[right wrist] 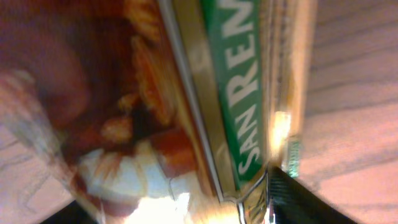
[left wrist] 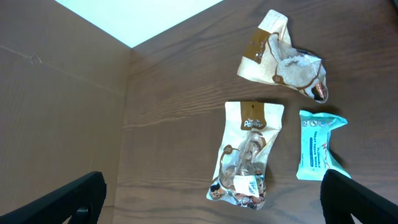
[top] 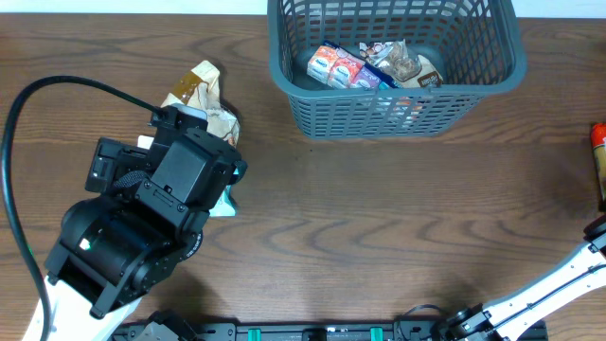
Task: Pack container
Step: 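Grasp the orange spaghetti pack with the right gripper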
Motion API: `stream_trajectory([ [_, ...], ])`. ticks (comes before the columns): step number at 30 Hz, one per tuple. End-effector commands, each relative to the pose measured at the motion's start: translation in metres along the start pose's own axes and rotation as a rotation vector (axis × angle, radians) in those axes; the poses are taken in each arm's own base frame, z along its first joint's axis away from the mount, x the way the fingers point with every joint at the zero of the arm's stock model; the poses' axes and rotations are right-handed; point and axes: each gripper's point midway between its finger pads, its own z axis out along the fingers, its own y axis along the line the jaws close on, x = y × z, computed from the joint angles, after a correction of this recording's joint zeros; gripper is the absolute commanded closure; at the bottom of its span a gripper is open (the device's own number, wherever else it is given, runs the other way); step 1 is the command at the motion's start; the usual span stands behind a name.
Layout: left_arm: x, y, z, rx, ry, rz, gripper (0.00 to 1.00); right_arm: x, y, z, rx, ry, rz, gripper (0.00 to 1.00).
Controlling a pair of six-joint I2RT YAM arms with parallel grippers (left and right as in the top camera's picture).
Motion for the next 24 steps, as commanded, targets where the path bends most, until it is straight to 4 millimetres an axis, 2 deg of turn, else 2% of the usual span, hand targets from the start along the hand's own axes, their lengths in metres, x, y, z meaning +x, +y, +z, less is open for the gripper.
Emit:
stream_trajectory([
  [1, 0.0, 0.004, 0.0, -0.021, 0.001, 0.002, 0.01, 0.002, 0.012, 0.016, -0.038, 0.033, 0.007, 0.51],
  [2, 0.0, 0.004, 0.0, -0.021, 0.001, 0.002, 0.01, 0.0, 0.013, 0.016, -0.037, 0.032, 0.003, 0.6],
  [4, 0.0, 0.004, 0.0, -0.021, 0.001, 0.002, 0.01, -0.003, 0.016, 0.015, -0.033, 0.029, 0.011, 0.9],
  [5, 0.0, 0.004, 0.0, -0.021, 0.001, 0.002, 0.02, -0.006, 0.017, 0.015, -0.03, 0.025, 0.016, 0.99],
  [8, 0.0, 0.004, 0.0, -0.021, 0.001, 0.002, 0.01, -0.017, 0.029, 0.013, -0.052, -0.002, 0.014, 0.99],
  [13, 0.0, 0.004, 0.0, -0.021, 0.001, 0.002, 0.01, -0.052, 0.08, 0.006, -0.129, -0.062, -0.071, 0.99],
  [16, 0.0, 0.004, 0.0, -0.021, 0.001, 0.002, 0.01, -0.074, 0.115, -0.005, -0.139, -0.094, -0.139, 0.99],
  [20, 0.0, 0.004, 0.0, -0.021, 0.001, 0.002, 0.01, -0.11, 0.18, -0.04, -0.188, -0.202, -0.258, 0.99],
  [22, 0.0, 0.004, 0.0, -0.021, 0.001, 0.002, 0.01, -0.128, 0.214, -0.067, -0.225, -0.283, -0.301, 0.99],
  [24, 0.0, 0.004, 0.0, -0.021, 0.001, 0.002, 0.01, -0.143, 0.241, -0.102, -0.22, -0.365, -0.331, 0.99],
])
